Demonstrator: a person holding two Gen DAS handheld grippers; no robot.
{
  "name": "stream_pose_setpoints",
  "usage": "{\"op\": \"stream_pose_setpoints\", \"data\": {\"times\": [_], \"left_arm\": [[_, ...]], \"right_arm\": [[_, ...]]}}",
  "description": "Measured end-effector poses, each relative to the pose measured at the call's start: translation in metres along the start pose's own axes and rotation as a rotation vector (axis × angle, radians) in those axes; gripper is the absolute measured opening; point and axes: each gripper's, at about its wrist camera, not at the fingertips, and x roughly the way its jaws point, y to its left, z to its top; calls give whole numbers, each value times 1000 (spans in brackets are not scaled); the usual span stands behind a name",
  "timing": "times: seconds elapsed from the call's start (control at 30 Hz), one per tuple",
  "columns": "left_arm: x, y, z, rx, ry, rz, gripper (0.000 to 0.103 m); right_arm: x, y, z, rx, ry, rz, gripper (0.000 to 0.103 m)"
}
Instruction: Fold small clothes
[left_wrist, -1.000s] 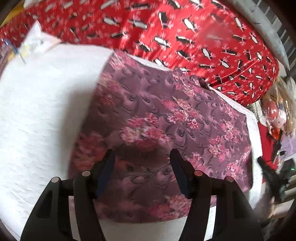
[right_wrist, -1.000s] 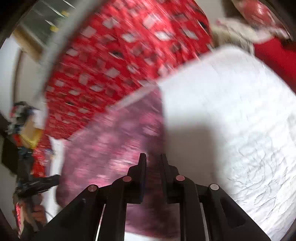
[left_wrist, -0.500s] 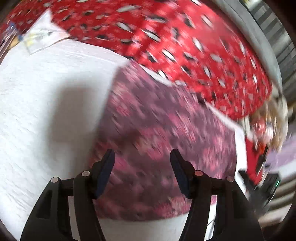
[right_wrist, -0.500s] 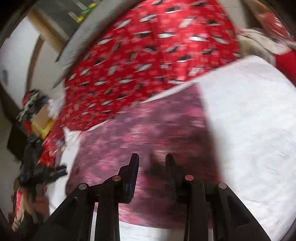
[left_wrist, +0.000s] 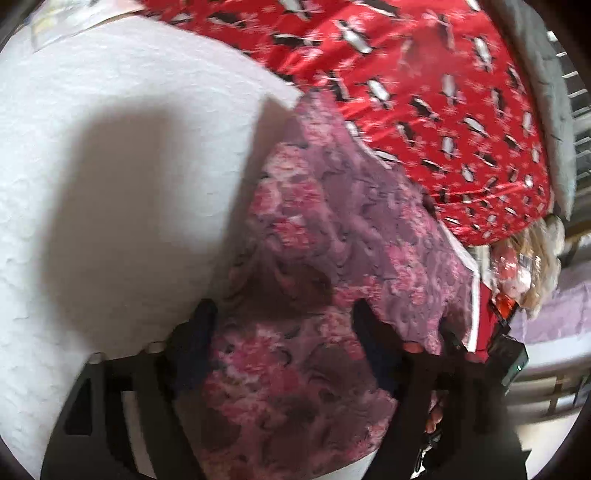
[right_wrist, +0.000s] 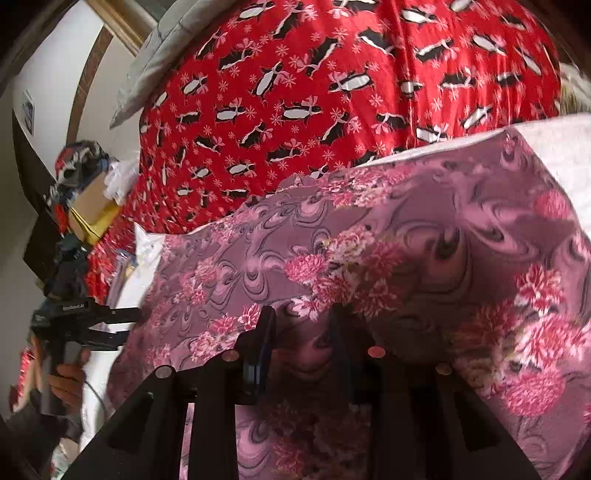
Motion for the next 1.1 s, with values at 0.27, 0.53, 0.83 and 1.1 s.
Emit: {"op": "stream_pose_setpoints", "data": {"times": [0.27, 0.53, 0.83, 1.1], "left_arm": [[11, -23, 0, 53, 36, 38, 29], [-28, -46, -9, 25, -54, 5, 11], [-46, -124, -16, 77, -94, -49, 8], [-36, -184, -30, 129, -78, -62, 8]], "right_arm": [[-2, -3, -1, 6, -8, 15, 32], [0, -2, 1, 1, 3, -3, 32], [-39, -11, 7, 49, 4, -40, 35], [-92, -65, 9, 82, -22, -50, 39]]}}
